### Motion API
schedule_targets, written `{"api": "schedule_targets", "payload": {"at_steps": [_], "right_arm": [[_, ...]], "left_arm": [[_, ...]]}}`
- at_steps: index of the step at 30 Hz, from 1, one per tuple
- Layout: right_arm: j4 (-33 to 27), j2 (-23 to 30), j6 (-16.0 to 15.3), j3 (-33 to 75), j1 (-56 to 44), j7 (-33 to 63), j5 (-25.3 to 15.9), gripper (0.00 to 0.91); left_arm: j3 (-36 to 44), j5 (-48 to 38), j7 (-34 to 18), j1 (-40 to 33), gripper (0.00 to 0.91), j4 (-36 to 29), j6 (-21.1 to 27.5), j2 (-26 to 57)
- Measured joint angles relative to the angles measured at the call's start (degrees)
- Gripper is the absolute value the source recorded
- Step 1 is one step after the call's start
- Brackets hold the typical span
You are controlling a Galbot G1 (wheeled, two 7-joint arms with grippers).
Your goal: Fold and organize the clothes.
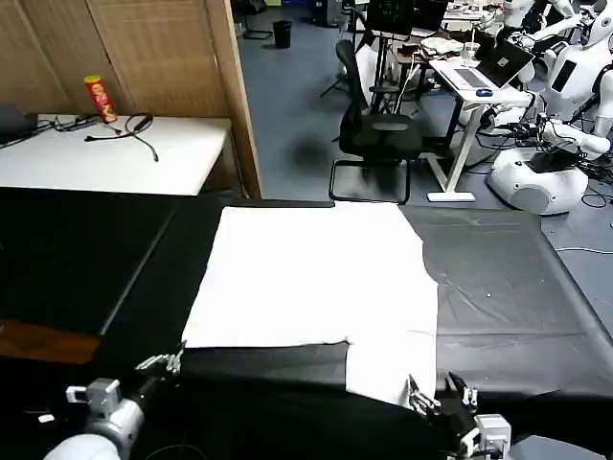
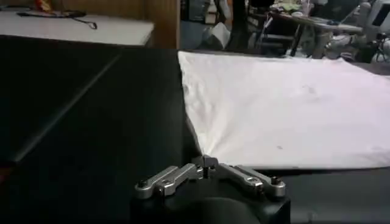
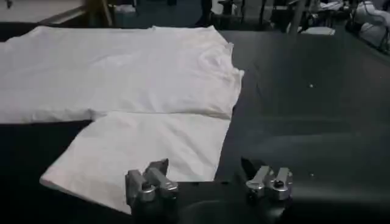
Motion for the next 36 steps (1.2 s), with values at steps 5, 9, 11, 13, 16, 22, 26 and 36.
{"api": "schedule_targets", "payload": {"at_steps": [5, 9, 11, 13, 16, 22, 26, 36], "right_arm": [[-0.20, 0.42, 0.63, -0.13, -0.70, 0.04, 0.34, 0.078], [1.33, 0.65, 0.63, 0.51, -2.21, 1.62, 1.72, 0.029], [2.90, 0.71, 0.33, 0.88, -3.65, 2.82, 2.26, 0.020], [4.66, 0.90, 0.19, 0.97, -5.25, 3.66, 2.34, 0.010], [7.33, 1.25, 0.14, 1.19, -7.85, 4.30, 2.34, 0.010], [8.83, 1.09, 0.75, 1.88, -9.07, 4.01, 2.61, 0.010], [8.12, 0.17, 4.93, 2.80, -7.04, 1.49, 4.83, 0.010], [-2.58, -4.47, 12.46, 1.31, 8.50, -1.35, 6.86, 0.010]], "left_arm": [[-0.07, 0.12, 0.04, 0.02, 0.000, 0.37, -0.10, 0.07], [-0.47, 0.37, 0.03, 0.66, 0.000, 0.11, -0.13, 0.07], [-0.98, 0.48, 0.03, 1.32, 0.000, -0.41, -0.13, 0.07], [-1.68, 0.49, -0.01, 2.41, 0.000, -1.18, -0.13, 0.10], [-2.90, 0.48, -0.09, 4.56, 0.000, -2.75, -0.24, 0.12], [-4.90, 0.46, -0.37, 8.67, 0.000, -5.76, -0.94, -0.65], [-4.92, 0.46, -0.60, 8.76, 0.000, -6.97, -2.85, -1.90], [-1.49, 4.70, -1.02, -1.45, 0.000, -2.95, -8.89, -6.10]]}}
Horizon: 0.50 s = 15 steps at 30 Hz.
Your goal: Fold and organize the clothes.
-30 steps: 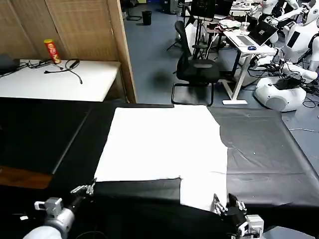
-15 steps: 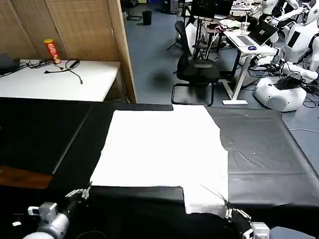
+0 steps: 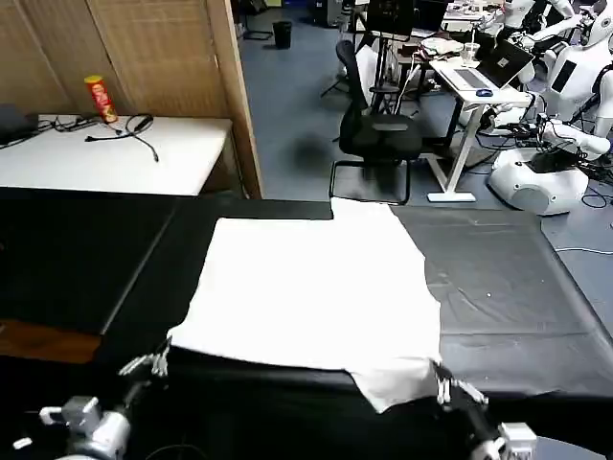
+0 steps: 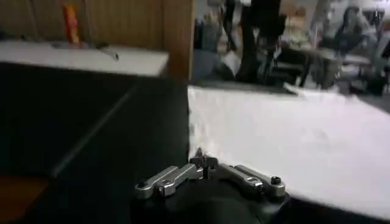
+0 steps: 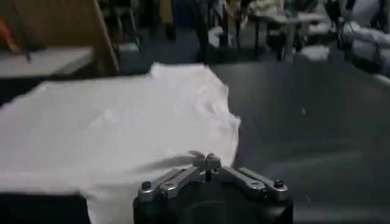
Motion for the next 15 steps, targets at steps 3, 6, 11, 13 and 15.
{"api": "schedule_targets", "payload": {"at_steps": [3, 6, 11, 13, 15], "right_arm": [[-4.15, -0.47, 0.20, -1.37, 5.76, 0.15, 0.00, 0.010], [-8.00, -1.00, 0.24, -3.07, 11.23, 0.25, -0.10, 0.010], [-13.58, -1.72, 0.25, -5.75, 18.16, 0.24, -0.54, 0.010], [-15.93, -1.80, 0.33, -6.80, 20.50, 0.16, -0.87, 0.010], [-18.13, -1.84, 0.39, -7.79, 22.50, 0.02, -1.17, 0.010]], "left_arm": [[1.39, 1.72, 0.12, -3.67, 0.000, 2.37, -0.73, -1.08], [2.60, 2.95, 0.10, -7.14, 0.000, 5.37, -1.17, -2.14], [3.96, 4.83, 0.37, -11.18, 0.000, 9.49, -1.46, -2.22], [4.47, 5.62, 0.42, -12.39, 0.000, 11.25, -1.48, -1.93], [4.77, 5.75, 0.42, -13.67, 0.000, 12.85, -1.44, -1.39]]}}
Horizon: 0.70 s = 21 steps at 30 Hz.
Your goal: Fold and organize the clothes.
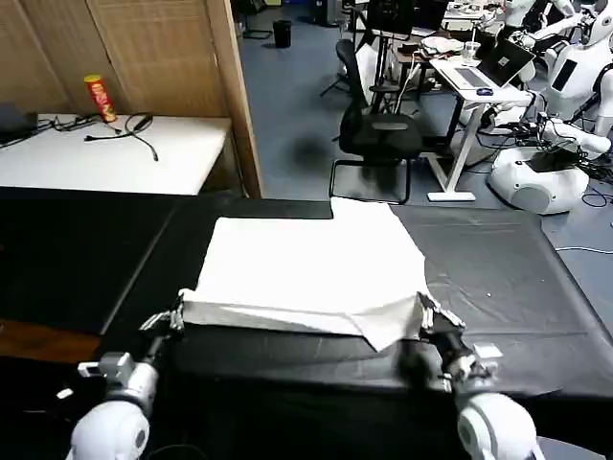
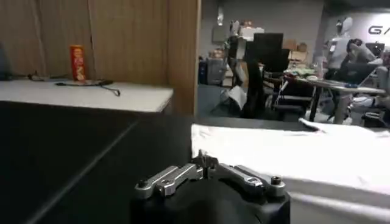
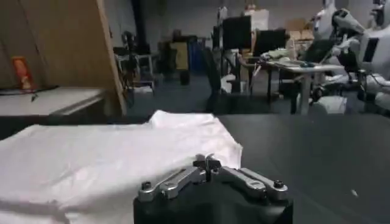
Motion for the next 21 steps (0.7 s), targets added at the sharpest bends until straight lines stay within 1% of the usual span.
{"api": "schedule_targets", "payload": {"at_steps": [6, 9, 10, 13, 15, 21], "right_arm": [[-5.79, 0.26, 0.22, -2.24, 4.70, -0.75, -0.70, 0.010], [-7.11, 0.49, -0.73, -2.57, 5.98, -0.88, -0.52, 0.010], [-7.22, 0.43, -0.99, -2.56, 6.14, -1.20, -0.48, 0.878], [-7.19, -0.04, -1.77, -2.23, 6.05, -2.78, -0.41, 0.878], [-6.14, -0.81, -2.50, -1.75, 5.25, -3.93, 0.05, 0.878], [0.00, -3.83, -3.38, 0.04, 0.55, -5.65, 1.06, 0.878]], "left_arm": [[0.92, 0.77, 0.35, -2.93, 0.000, 3.67, 0.16, 1.84], [1.22, 0.77, 0.66, -3.60, 0.000, 4.78, 0.54, 2.43], [1.33, 0.77, 0.66, -3.85, 0.878, 4.99, 0.94, 2.53], [1.50, 0.81, 1.06, -4.74, 0.878, 5.84, 1.64, 2.59], [1.51, 0.80, 1.04, -5.21, 0.878, 6.25, 1.81, 2.53], [1.37, 0.74, 1.03, -5.31, 0.878, 6.24, 2.35, 2.63]]}}
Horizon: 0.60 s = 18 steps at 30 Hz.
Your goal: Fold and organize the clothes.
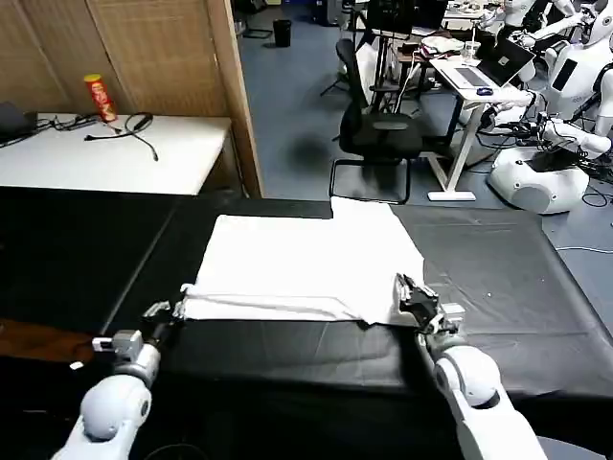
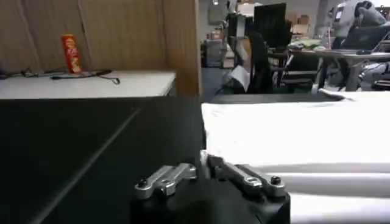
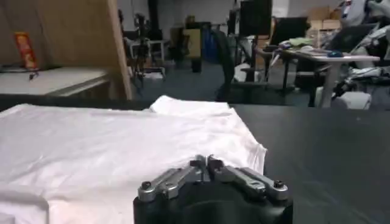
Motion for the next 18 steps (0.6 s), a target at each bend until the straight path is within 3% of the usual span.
{"api": "schedule_targets", "payload": {"at_steps": [5, 12, 14, 15, 18], "right_arm": [[3.90, -1.68, 0.19, 2.03, -4.87, -0.19, 1.05, 0.878], [4.39, -1.73, 0.53, 4.00, -9.81, -0.07, 2.08, 0.878], [4.41, -1.51, 0.73, 4.17, -10.75, -0.07, 2.08, 0.839], [4.41, -1.43, 0.73, 4.21, -11.09, -0.05, 2.07, 0.761], [4.47, -1.12, 0.76, 4.33, -11.79, 0.18, 2.02, 0.712]], "left_arm": [[-0.38, -0.20, 0.52, 1.62, 0.878, -1.32, 0.95, 0.50], [-1.08, -4.12, 1.53, 4.87, 0.878, -3.62, 3.09, 0.78], [-1.18, -4.53, 1.68, 5.32, 0.878, -3.72, 3.27, 0.77], [-1.20, -5.08, 1.83, 5.51, 0.878, -3.81, 3.36, 0.77], [-1.22, -5.33, 2.33, 5.84, 0.848, -3.95, 3.41, 0.78]]}}
